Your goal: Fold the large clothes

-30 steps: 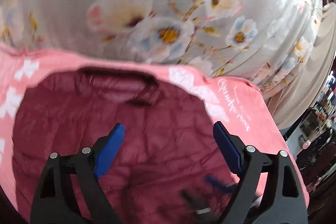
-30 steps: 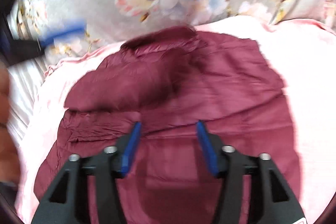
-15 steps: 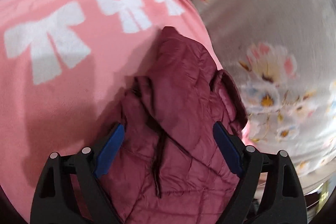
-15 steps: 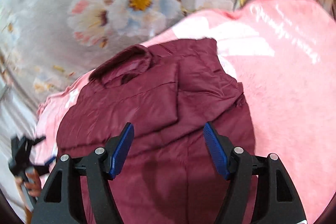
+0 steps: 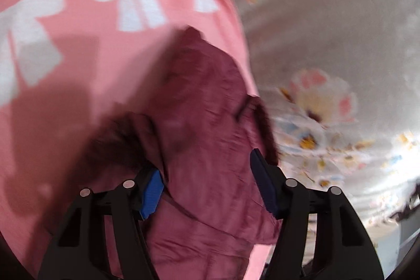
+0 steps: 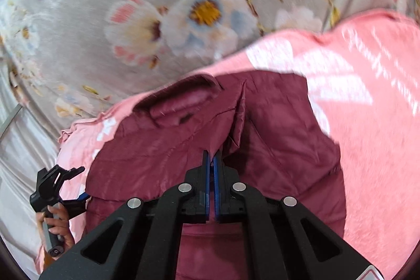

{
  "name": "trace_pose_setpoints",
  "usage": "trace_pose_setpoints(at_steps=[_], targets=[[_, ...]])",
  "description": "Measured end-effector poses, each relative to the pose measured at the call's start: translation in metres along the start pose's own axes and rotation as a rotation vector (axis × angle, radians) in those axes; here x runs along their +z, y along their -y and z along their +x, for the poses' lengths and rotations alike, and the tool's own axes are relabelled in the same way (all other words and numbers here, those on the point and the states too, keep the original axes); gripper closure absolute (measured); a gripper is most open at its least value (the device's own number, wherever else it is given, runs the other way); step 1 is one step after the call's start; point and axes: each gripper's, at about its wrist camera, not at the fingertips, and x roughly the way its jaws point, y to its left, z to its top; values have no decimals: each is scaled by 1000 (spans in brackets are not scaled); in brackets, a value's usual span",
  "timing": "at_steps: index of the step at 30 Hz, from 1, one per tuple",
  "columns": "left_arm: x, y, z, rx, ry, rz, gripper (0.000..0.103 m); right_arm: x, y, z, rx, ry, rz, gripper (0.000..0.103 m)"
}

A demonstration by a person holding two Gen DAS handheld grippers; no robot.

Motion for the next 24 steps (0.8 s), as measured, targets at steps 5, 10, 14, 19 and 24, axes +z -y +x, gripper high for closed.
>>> trace_pose_setpoints(at_steps=[5, 10, 14, 19, 24], targets=[[4, 2, 12, 140, 29, 74, 81, 12, -13, -10, 11, 21, -40, 101], [10, -28, 14, 337, 92, 163, 102, 7, -12, -23, -6, 39, -84, 102], [-1, -35, 18, 385, 119, 243, 102, -23, 15, 26, -113, -121, -88, 103], [-7, -33, 23, 423, 127, 311, 102, -43, 36, 52, -169, -174, -39, 103], [-10, -28, 25, 446, 141, 352, 101, -48, 18, 53, -252, -203, -129, 100]])
